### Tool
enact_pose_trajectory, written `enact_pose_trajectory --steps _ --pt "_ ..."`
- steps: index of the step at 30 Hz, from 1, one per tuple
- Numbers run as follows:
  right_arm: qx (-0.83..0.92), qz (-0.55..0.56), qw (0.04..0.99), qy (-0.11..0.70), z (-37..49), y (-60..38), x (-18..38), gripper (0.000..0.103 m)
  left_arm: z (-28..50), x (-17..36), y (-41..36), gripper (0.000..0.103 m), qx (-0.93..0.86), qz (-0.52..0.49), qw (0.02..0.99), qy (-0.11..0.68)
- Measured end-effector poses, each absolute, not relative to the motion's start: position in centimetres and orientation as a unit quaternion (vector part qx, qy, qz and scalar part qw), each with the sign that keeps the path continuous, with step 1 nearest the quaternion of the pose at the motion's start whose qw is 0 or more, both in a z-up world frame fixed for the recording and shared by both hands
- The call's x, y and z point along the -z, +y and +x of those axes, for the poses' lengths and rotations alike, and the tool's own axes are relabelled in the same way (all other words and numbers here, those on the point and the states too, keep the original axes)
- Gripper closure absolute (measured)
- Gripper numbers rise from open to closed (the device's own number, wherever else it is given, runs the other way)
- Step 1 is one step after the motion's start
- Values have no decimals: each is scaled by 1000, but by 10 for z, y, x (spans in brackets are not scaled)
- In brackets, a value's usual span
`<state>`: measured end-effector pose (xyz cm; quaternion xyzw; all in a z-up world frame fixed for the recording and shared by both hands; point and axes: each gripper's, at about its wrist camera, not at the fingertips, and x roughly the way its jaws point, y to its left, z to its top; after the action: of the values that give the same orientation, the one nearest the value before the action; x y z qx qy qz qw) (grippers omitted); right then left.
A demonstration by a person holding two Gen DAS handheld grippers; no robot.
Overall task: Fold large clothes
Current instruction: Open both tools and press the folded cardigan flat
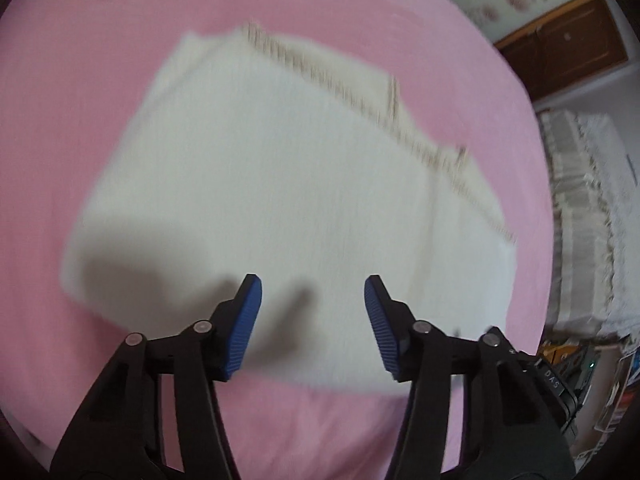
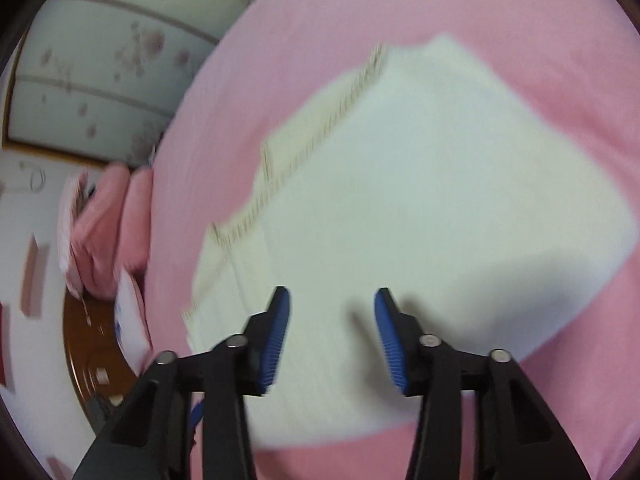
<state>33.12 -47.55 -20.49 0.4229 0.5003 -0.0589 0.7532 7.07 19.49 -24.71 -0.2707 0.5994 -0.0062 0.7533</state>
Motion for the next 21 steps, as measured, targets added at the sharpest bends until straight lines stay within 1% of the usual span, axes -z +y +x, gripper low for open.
enact_pose_trajectory --steps 2,3,4,8,12,14,16,17,19,21 --pt "31 385 751 536 326 -446 215 77 53 267 178 62 19 -266 735 623" --pt "14 361 751 553 323 -430 220 82 45 272 169 65 23 -264 728 632" --pt "-11 342 750 566 320 -415 222 84 37 277 163 65 25 -262 724 637" --pt "-114 308 727 603 314 -370 230 84 19 294 146 65 7 -263 691 673" --pt "-129 217 741 623 326 -349 239 84 22 312 136 66 -15 -237 695 679" --pt "-141 204 735 631 333 -350 245 89 25 317 135 66 -31 -223 697 680" --pt "-148 193 733 635 338 -358 247 101 27 318 141 67 -53 -222 698 678" --pt "-144 191 737 632 339 -364 247 103 26 317 145 67 -71 -217 702 675" --pt "-119 190 753 618 331 -380 241 103 22 316 159 67 -117 -210 713 658" --pt "-57 182 770 609 331 -412 252 103 16 317 177 70 -151 -214 716 647"
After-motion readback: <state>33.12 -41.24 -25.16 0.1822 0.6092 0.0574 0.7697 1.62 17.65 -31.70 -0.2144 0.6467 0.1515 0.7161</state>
